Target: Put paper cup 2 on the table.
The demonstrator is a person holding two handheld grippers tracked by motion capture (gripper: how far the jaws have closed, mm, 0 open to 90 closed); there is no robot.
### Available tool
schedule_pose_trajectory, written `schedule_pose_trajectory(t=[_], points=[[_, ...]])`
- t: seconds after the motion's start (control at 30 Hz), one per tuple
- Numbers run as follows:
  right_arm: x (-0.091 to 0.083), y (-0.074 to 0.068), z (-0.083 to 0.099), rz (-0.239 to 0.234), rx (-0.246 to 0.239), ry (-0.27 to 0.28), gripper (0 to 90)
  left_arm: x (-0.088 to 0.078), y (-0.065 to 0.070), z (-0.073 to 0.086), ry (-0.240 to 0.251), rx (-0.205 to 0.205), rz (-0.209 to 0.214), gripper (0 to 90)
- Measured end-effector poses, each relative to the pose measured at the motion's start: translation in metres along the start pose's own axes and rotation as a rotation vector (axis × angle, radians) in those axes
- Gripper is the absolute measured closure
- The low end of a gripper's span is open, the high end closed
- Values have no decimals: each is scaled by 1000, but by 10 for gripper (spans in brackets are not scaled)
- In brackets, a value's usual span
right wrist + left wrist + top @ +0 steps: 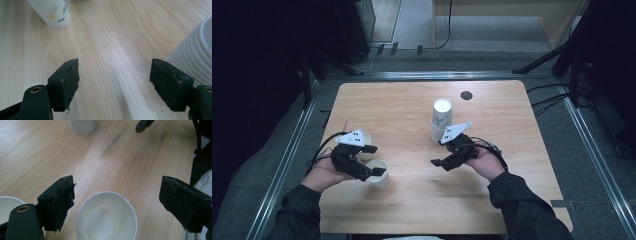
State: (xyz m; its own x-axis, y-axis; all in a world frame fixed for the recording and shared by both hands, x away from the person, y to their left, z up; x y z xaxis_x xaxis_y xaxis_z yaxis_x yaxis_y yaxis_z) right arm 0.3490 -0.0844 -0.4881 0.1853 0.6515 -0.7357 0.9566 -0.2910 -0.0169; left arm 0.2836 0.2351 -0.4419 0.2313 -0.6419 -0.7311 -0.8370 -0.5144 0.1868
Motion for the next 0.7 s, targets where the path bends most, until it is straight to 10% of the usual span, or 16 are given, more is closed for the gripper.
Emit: schedule_pose_trajectory(t=[0.7], points=[[-7, -2, 4, 6, 6, 16, 243, 15, 34, -35, 26, 22, -30, 137]])
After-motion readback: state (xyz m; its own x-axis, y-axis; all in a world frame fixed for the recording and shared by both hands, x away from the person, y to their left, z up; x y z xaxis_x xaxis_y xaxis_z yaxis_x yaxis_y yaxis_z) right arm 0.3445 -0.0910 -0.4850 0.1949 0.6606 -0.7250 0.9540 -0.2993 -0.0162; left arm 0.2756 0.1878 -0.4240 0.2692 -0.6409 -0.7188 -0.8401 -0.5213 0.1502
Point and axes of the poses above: each handheld gripper's, and its own axes: x roughly forward along the jaws, z roughly out of its underside, y roughly to its right, the point moved 1 cm from there along x, roughly forward along the jaws, and after that the axes turned 3 degrees about -y, right-handed, at the moved point
